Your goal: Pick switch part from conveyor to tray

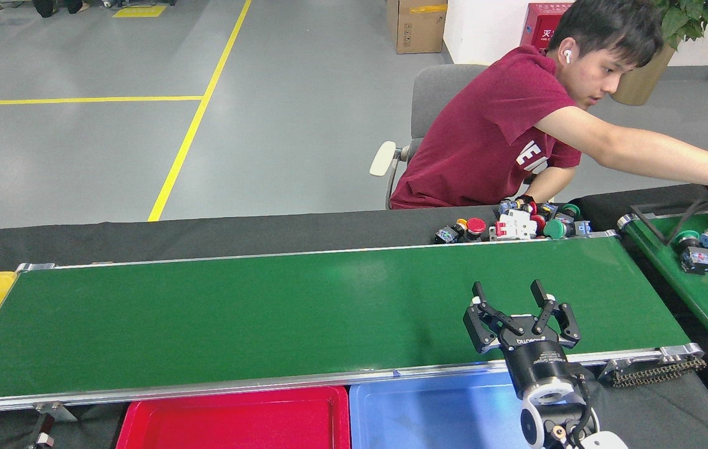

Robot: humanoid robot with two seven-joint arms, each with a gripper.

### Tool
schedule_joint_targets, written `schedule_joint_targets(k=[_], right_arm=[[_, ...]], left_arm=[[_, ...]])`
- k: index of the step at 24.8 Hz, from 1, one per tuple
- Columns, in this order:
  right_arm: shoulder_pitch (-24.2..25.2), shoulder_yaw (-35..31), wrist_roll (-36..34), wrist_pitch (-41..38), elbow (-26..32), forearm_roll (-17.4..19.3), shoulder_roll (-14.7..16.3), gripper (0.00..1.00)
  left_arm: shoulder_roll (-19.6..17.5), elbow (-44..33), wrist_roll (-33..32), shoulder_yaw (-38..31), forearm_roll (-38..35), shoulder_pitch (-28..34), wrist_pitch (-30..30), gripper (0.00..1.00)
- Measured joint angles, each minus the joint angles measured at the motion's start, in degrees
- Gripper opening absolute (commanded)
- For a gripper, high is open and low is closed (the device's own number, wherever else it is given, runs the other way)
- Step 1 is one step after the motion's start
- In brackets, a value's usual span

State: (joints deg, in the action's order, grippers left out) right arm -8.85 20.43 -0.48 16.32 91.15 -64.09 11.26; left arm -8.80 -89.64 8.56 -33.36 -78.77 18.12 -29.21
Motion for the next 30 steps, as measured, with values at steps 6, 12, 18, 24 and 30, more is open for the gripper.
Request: schedule_joint_targets(k=[6, 12, 18, 24, 30], right_arm=[[0.0, 0.0, 0.3, 0.0, 0.0, 0.0, 0.0, 0.98], [0.0, 0.0, 0.3, 0.0, 0.0, 0.0, 0.0, 0.98], [0.0, 0.0, 1.1, 0.1, 0.0, 0.0, 0.0, 0.98], [0.0, 0.0, 4.4, 4.2, 0.0, 0.0, 0.0, 0.98], [0.0, 0.0, 6.8, 9.7, -3.6, 0.0, 1.2, 0.98]], left_arm=[[0.0, 0.0, 0.0, -0.1, 0.2, 0.0, 0.0, 1.0], [0.0, 0.0, 0.0, -0.1, 0.2, -0.2, 0.0, 1.0], [0.0, 0.2, 0.0, -0.1, 0.2, -0.5, 0.1, 1.0], [0.0, 0.2, 0.1, -0.1, 0.2, -0.5, 0.1, 1.0], [0.0, 0.3, 0.1, -0.5, 0.2, -0.5, 0.1, 1.0]])
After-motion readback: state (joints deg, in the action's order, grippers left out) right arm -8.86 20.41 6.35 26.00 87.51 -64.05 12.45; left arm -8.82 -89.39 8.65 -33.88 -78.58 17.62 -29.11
